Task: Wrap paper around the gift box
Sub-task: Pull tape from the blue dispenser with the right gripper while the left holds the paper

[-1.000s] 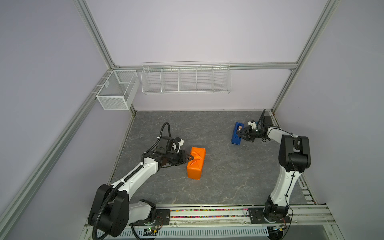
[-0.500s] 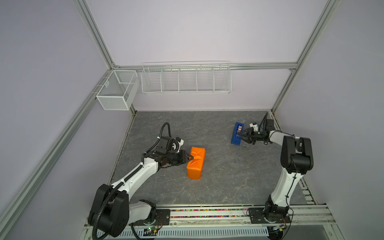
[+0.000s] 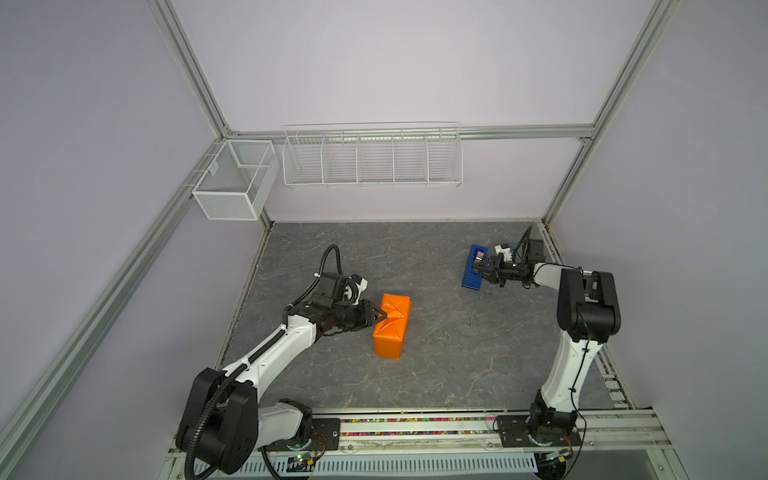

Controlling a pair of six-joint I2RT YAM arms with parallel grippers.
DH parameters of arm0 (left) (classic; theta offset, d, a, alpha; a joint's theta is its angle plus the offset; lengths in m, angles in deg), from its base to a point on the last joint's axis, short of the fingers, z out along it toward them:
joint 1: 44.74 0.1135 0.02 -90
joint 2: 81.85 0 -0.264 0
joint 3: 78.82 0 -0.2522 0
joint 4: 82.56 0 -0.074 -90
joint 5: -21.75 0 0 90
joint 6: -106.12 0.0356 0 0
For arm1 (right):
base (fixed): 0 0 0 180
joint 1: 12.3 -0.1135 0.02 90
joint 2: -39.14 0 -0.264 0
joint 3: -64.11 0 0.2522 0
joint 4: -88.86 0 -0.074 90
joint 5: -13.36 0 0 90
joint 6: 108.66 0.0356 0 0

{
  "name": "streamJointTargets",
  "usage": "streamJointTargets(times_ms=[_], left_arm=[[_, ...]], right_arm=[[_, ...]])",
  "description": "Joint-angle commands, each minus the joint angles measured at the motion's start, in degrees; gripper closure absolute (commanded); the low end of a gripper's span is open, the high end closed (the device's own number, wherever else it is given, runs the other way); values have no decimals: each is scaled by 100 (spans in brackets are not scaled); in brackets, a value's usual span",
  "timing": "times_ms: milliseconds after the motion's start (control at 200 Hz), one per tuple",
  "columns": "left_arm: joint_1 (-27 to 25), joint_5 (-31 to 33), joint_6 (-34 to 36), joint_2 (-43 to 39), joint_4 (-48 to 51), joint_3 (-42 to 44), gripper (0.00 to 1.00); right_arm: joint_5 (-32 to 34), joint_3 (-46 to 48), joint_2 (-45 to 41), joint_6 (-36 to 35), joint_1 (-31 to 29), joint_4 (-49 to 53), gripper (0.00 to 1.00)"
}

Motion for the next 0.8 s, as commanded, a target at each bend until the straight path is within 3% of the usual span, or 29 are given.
streamJointTargets(times_ms=[0, 210, 545, 795], left_arm=[[-104, 303, 119, 176, 837, 185, 64], [-106, 301, 128, 147, 847, 198, 64], [-110, 305, 145, 140, 838, 220, 64], [-105, 318, 156, 104, 846, 255, 64]], right_arm=[[-31, 170, -4, 337, -107, -24, 80], [-3, 167, -308, 434, -100, -26, 93], [69, 348, -1000, 496, -160, 85, 93], [248, 1030, -1665, 257, -334, 479, 93]])
